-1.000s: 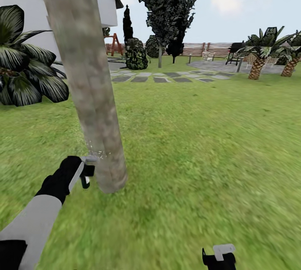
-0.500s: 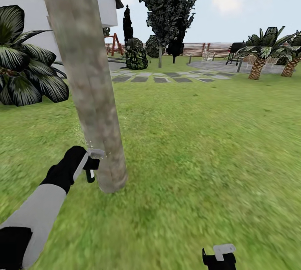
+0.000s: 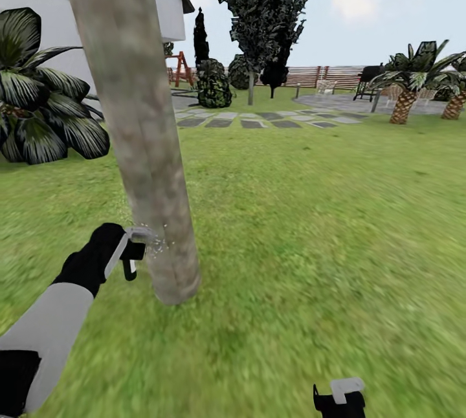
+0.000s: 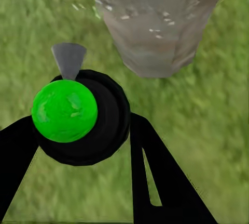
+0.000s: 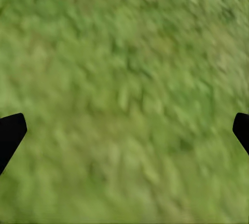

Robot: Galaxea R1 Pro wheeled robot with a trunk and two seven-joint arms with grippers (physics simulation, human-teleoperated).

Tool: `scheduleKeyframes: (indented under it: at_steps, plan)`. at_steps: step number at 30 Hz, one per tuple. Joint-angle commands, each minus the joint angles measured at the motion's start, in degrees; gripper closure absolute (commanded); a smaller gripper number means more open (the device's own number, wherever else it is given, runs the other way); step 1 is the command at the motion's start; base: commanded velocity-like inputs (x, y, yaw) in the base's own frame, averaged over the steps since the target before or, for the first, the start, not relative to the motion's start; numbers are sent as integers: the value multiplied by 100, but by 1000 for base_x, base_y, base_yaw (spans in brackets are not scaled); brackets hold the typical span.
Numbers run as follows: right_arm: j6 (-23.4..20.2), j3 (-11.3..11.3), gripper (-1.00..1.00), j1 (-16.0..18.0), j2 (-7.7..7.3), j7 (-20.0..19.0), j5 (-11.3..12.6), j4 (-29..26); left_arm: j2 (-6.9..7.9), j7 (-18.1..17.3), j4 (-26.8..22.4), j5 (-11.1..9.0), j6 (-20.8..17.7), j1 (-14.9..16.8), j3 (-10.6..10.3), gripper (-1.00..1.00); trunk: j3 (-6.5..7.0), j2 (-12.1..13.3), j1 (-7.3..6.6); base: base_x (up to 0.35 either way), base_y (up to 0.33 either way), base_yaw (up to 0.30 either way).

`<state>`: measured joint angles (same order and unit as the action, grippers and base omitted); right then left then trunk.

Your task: In the garden, pick up the pesticide atomizer on the floor and spray pesticide onto both trees until each tree trunk is fully covered.

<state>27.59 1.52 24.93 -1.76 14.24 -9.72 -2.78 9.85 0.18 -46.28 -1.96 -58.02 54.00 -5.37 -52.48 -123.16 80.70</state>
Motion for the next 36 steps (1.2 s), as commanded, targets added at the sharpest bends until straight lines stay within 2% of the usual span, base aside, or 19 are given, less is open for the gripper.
scheduleKeyframes:
  at_steps: [1, 7, 36]
  plan:
    - [1, 15, -100, 3, 0, 53, -56, 5, 17, 0, -6, -14, -23, 9, -16, 100, -5, -2, -1, 0, 0, 249]
    - [1, 12, -100, 3, 0, 53, -56, 3, 39, -1, -13, -15, -25, 118, -31, 100, -5, -2, -1, 0, -37, 210]
    - [1, 15, -100, 3, 0, 45, -56, 0, 30, 8, -4, -24, -25, 124, -17, 100, -5, -2, -1, 11, -270, 1]
